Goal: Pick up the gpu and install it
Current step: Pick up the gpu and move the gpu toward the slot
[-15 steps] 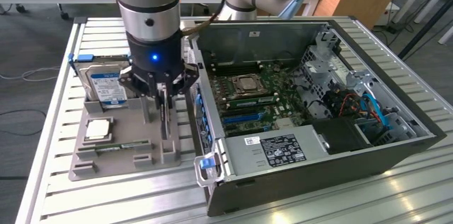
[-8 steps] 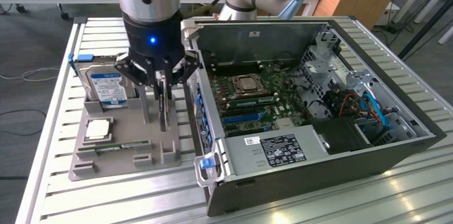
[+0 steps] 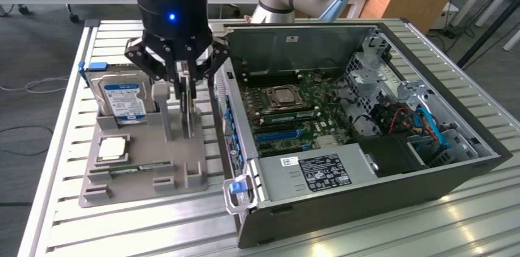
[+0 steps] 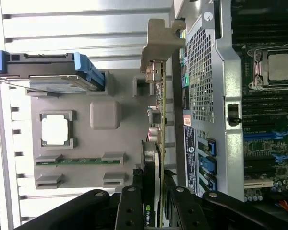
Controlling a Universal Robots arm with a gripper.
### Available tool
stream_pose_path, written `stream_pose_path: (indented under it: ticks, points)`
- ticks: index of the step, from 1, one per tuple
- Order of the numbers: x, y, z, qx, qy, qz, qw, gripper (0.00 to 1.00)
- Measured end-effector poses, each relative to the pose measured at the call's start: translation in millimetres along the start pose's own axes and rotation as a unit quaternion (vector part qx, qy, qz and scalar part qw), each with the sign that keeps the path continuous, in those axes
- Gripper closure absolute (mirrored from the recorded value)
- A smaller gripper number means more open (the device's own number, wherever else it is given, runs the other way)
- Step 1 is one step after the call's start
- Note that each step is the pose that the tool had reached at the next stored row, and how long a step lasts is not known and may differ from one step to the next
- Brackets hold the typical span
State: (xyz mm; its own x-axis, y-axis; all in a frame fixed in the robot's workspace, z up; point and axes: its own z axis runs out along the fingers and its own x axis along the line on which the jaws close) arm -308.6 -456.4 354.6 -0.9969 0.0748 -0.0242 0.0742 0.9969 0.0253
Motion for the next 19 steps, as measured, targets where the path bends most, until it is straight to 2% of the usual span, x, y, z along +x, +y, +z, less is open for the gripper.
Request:
stream_pose_path:
  ticks: [15, 19]
  points:
    - [-1.6, 1.7, -68.0, 0.0000, 0.0000, 0.000, 1.0000, 0.73]
    - [-2.0, 2.1, -81.9, 0.0000, 0.0000, 0.000, 1.0000, 0.73]
